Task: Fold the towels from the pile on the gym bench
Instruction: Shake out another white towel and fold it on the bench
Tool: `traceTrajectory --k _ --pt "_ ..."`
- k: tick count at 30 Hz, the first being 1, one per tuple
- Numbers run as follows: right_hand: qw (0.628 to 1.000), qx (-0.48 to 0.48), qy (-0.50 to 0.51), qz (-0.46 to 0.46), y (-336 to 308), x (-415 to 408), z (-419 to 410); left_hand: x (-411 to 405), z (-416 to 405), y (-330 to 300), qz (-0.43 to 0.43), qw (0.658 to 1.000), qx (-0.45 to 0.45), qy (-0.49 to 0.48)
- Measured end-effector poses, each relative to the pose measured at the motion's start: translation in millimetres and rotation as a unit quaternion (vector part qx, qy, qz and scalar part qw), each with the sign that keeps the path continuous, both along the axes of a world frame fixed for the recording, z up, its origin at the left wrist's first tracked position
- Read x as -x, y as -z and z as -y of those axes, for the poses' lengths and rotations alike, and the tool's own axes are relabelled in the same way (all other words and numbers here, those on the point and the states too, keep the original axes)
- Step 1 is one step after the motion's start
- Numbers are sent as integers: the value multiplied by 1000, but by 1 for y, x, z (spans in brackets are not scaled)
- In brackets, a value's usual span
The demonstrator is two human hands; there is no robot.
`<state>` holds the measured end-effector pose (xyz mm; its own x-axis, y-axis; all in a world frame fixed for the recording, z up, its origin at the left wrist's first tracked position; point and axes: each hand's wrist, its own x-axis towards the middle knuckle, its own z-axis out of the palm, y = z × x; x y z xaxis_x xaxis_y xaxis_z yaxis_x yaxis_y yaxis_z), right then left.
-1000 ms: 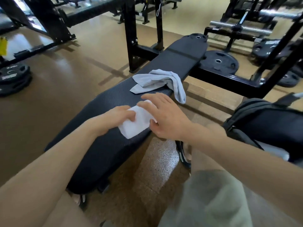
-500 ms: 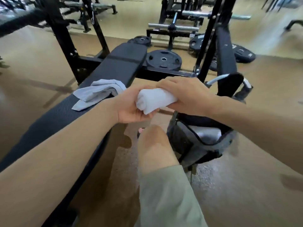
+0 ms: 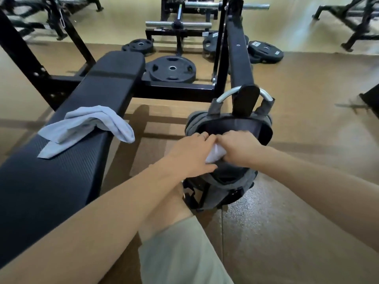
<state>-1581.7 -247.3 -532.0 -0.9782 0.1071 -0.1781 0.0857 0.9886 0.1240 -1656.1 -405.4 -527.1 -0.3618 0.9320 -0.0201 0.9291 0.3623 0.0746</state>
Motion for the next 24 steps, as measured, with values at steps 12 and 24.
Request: traceTrajectory --k 12,24 --pt "992 101 -3 69 17 -12 -38 15 -46 27 -84 991 105 -22" --pt "1000 -13 20 -14 44 -12 -29 23 -53 57 -155 985 80 12"
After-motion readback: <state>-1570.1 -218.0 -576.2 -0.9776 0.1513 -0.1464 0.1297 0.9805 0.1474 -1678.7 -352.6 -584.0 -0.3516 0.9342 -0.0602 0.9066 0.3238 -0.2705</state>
